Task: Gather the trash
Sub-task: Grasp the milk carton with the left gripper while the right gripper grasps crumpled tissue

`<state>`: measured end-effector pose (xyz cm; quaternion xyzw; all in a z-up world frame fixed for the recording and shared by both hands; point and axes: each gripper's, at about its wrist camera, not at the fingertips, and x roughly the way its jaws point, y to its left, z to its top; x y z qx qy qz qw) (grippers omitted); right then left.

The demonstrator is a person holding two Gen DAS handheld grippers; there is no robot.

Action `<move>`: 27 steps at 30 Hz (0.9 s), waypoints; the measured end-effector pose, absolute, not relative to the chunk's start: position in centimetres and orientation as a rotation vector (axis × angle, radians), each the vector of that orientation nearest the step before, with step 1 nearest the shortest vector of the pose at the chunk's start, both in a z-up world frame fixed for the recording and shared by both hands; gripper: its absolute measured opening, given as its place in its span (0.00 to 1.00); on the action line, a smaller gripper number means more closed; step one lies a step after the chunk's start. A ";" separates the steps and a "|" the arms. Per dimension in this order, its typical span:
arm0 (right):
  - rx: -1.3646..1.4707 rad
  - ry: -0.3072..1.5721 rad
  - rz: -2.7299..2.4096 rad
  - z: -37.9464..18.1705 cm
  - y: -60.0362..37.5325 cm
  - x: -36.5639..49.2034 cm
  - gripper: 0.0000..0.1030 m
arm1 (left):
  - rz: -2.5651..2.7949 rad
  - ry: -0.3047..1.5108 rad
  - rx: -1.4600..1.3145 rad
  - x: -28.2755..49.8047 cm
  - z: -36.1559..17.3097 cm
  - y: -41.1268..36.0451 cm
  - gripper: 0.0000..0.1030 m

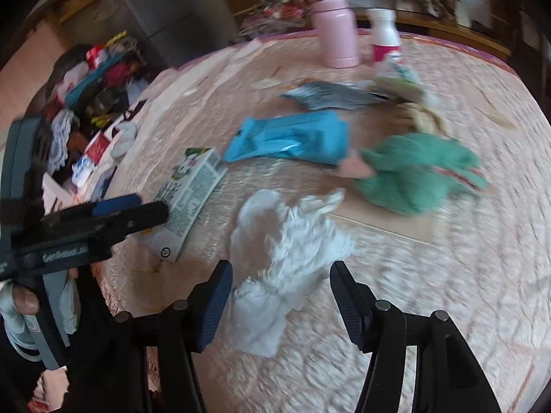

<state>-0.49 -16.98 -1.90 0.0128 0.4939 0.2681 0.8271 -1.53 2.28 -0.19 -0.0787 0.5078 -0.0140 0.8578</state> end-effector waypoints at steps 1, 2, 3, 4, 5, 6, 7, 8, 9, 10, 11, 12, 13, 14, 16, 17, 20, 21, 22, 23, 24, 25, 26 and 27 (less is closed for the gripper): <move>0.001 1.053 0.573 -2.2 -16.1 -0.4 0.61 | -0.029 1.066 -0.166 -1.3 -0.4 2.3 0.73; -0.016 1.058 0.575 -2.3 -15.7 -0.3 0.61 | -0.026 1.068 -0.169 -1.1 -0.7 2.3 0.73; -0.033 1.065 0.577 -2.6 -15.3 -0.2 0.61 | -0.026 1.071 -0.177 -0.8 -0.9 2.3 0.73; -0.049 1.069 0.577 -2.8 -14.8 -0.2 0.61 | -0.027 1.074 -0.189 -0.7 -1.2 2.4 0.73; -0.065 1.068 0.575 -3.1 -14.4 -0.1 0.61 | -0.026 1.077 -0.195 -0.5 -1.4 2.5 0.73; -0.081 1.064 0.569 -3.2 -14.1 -0.1 0.61 | -0.024 1.080 -0.197 -0.5 -1.6 2.5 0.73; -0.095 1.048 0.563 -3.2 -14.0 -0.1 0.61 | -0.022 1.084 -0.195 -0.4 -1.8 2.5 0.73; -0.103 1.040 0.558 -3.3 -13.8 -0.1 0.61 | -0.021 1.090 -0.191 -0.4 -2.0 2.4 0.73; -0.108 1.034 0.555 -3.3 -13.8 -0.1 0.61 | -0.023 1.093 -0.191 -0.4 -2.1 2.3 0.73; -0.113 1.026 0.556 -3.4 -13.7 -0.1 0.61 | -0.025 1.094 -0.189 -0.4 -2.2 2.3 0.72; -0.118 1.018 0.560 -3.4 -13.6 0.0 0.60 | -0.025 1.094 -0.180 -0.4 -2.3 2.1 0.66; -0.124 1.010 0.563 -3.5 -13.6 -0.1 0.57 | -0.021 1.092 -0.166 -0.5 -2.4 2.0 0.60; -0.134 0.999 0.560 -3.4 -13.7 -0.2 0.42 | -0.016 1.092 -0.152 -0.4 -2.4 1.8 0.52; -0.145 0.989 0.550 -3.4 -13.7 -0.3 0.36 | -0.014 1.093 -0.140 -0.4 -2.5 1.6 0.52; -0.136 0.983 0.554 -3.4 -14.2 -0.3 0.32 | -0.016 1.089 -0.143 -0.5 -2.5 1.6 0.52; -0.133 0.983 0.550 -3.4 -14.5 -0.3 0.27 | -0.017 1.087 -0.145 -0.5 -2.5 1.5 0.52; -0.102 0.976 0.561 -3.1 -15.5 -0.5 0.22 | -0.005 1.076 -0.141 -0.8 -2.2 1.4 0.51; -0.086 0.969 0.568 -2.9 -15.8 -0.6 0.22 | -0.003 1.072 -0.139 -1.0 -2.1 1.4 0.51; -0.073 0.955 0.577 -2.5 -16.2 -0.9 0.22 | -0.005 1.069 -0.137 -1.1 -2.0 1.3 0.51; -0.071 0.946 0.579 -2.3 -16.3 -1.1 0.22 | -0.008 1.063 -0.134 -1.3 -1.7 1.2 0.51; -0.072 0.938 0.579 -2.0 -16.5 -1.3 0.22 | -0.011 1.057 -0.129 -1.5 -1.4 1.0 0.51; -0.072 0.929 0.578 -1.8 -16.6 -1.5 0.22 | -0.014 1.049 -0.122 -1.7 -1.1 0.8 0.51; -0.067 0.919 0.574 -1.5 -16.7 -1.7 0.22 | -0.016 1.041 -0.118 -1.9 -0.8 0.7 0.51; -0.062 0.913 0.571 -1.2 -17.0 -1.8 0.22 | -0.018 1.033 -0.115 -2.1 -0.5 0.5 0.51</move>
